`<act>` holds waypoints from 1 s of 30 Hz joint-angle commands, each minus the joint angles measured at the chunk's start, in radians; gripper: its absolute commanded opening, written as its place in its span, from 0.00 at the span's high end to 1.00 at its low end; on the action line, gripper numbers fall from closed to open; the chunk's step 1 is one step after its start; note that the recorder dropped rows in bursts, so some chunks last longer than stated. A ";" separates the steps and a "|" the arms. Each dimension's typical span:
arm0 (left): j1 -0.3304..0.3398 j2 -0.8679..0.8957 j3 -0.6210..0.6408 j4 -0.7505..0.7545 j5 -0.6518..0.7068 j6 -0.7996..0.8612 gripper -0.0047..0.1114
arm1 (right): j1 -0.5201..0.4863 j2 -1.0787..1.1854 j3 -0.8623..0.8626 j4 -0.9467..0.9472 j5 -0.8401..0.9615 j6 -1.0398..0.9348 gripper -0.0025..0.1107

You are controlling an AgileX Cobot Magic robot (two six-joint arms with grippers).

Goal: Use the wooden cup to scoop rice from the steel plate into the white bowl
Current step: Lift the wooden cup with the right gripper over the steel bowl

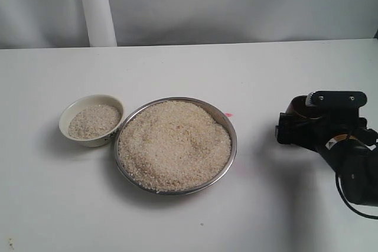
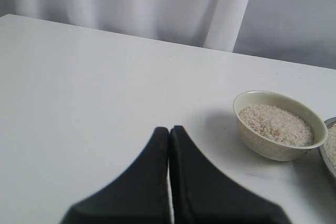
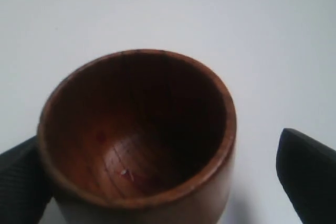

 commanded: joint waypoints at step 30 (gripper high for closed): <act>-0.005 0.004 0.001 0.003 -0.007 -0.002 0.96 | -0.025 -0.013 -0.003 -0.090 0.068 -0.019 0.98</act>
